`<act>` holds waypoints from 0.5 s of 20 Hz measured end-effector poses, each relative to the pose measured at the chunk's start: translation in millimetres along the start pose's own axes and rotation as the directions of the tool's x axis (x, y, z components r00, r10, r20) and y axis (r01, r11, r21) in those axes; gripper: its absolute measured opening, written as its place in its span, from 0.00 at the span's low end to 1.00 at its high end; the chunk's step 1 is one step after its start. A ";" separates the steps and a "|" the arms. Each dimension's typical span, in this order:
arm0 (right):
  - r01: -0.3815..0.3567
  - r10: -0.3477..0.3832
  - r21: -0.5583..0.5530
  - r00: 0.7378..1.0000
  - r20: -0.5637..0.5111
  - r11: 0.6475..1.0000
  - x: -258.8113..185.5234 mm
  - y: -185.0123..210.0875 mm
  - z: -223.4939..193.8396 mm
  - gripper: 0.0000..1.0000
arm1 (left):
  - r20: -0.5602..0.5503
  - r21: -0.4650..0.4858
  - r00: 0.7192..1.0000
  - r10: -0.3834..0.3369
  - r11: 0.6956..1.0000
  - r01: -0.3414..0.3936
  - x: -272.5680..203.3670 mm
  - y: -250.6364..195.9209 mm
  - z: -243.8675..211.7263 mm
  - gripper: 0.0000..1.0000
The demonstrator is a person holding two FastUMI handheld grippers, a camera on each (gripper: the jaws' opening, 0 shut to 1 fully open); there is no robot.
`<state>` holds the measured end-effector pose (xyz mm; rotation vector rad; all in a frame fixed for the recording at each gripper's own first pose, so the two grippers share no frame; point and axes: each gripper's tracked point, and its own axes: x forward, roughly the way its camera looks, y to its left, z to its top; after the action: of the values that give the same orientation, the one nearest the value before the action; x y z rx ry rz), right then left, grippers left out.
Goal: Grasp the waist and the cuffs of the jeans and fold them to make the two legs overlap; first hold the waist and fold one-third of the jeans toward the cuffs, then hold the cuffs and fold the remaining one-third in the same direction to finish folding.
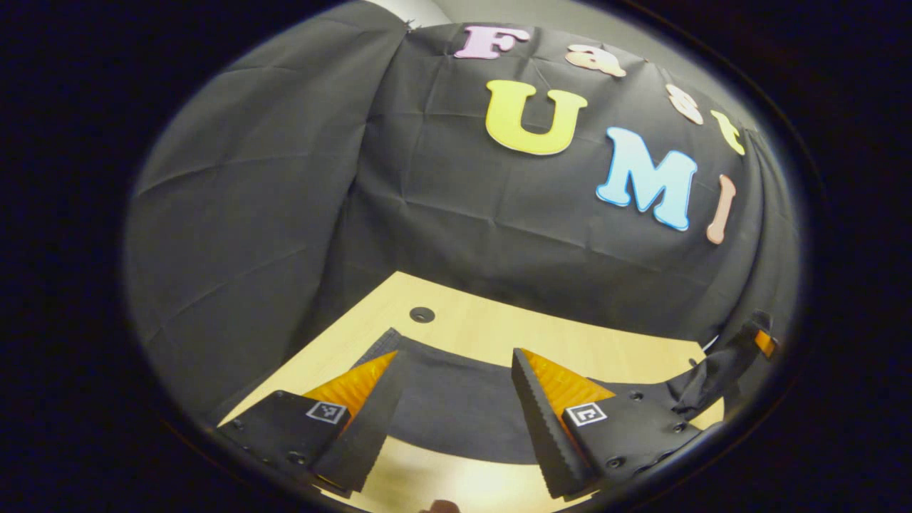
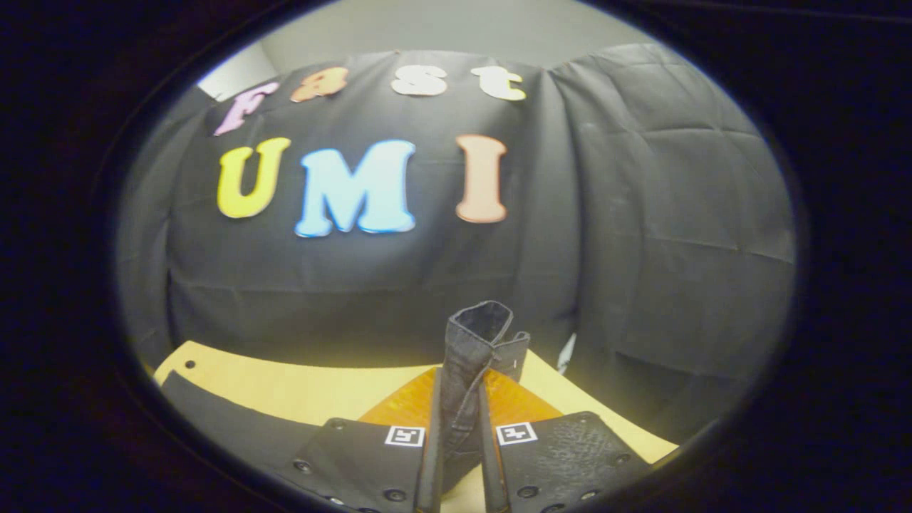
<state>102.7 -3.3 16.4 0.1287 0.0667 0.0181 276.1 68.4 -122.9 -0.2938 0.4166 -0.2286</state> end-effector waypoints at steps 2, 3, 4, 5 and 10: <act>-0.081 0.080 0.015 0.997 0.018 0.997 -26.7 1.7 1.3 0.21 | 0.029 -0.045 0.999 -0.019 0.999 0.020 -2.8 10.0 4.0 0.95; -0.107 0.106 0.028 0.994 0.014 0.994 -37.6 -2.5 2.6 0.22 | 0.043 -0.050 0.999 -0.020 0.998 0.023 -4.3 17.5 5.2 0.95; -0.137 0.137 0.041 0.991 0.011 0.990 -37.0 -11.0 0.5 0.21 | 0.051 -0.045 0.998 -0.025 0.999 0.027 -5.9 22.6 5.9 0.95; -0.172 0.172 0.050 0.985 0.008 0.984 -34.2 -16.7 0.1 0.21 | 0.052 -0.029 0.998 -0.028 0.999 0.030 -7.1 25.1 6.8 0.95; -0.433 0.433 0.023 0.900 -0.054 0.901 -33.8 -31.1 -20.8 0.25 | 0.024 0.006 0.997 -0.070 0.998 0.070 -9.2 27.5 4.7 0.95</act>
<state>68.0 -32.2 -5.9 0.1520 0.0953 0.4689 274.2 97.7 -124.3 -0.3060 0.3820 -0.2946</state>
